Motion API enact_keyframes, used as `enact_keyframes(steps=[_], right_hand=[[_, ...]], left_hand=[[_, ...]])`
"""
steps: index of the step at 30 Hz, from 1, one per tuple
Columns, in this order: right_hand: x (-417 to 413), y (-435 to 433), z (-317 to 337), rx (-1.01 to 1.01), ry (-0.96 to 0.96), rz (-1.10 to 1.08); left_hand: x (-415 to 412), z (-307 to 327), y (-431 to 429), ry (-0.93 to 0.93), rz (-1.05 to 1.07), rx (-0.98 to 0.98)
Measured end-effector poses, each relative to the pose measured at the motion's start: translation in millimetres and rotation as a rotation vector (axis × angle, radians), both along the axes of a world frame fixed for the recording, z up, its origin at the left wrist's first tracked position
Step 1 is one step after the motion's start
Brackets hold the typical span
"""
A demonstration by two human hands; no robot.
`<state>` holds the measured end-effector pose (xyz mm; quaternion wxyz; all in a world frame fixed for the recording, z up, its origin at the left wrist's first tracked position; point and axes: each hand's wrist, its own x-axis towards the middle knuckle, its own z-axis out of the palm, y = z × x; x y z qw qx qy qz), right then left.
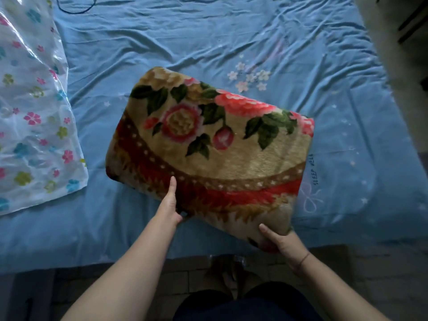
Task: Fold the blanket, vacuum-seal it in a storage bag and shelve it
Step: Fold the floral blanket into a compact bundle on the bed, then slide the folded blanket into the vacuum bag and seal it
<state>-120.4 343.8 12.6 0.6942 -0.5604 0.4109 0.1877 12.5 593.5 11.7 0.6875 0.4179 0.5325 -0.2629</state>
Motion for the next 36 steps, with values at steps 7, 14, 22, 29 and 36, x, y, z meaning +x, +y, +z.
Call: enact_keyframes(steps=[7, 14, 22, 29, 36], right_hand=[[-47.3, -34.7, 25.3, -0.027, 0.091, 0.057], [-38.4, -73.5, 39.9, -0.725, 0.127, 0.668], [128.7, 3.6, 16.8, -1.315, -0.38, 1.086], [194.5, 17.4, 2.2, -1.233, 0.006, 1.337], [220.6, 27.1, 21.7, -1.184, 0.145, 1.261]], left_hand=[[-49.9, 5.3, -23.6, 0.085, -0.045, 0.076], [-58.7, -5.8, -21.9, 0.092, -0.215, 0.522], [2.1, 3.4, -18.0, -0.329, -1.378, 1.159], [29.1, 7.2, 9.6, -0.403, -1.447, 0.954], [24.5, 12.7, 109.1, -0.456, -1.269, 1.251]])
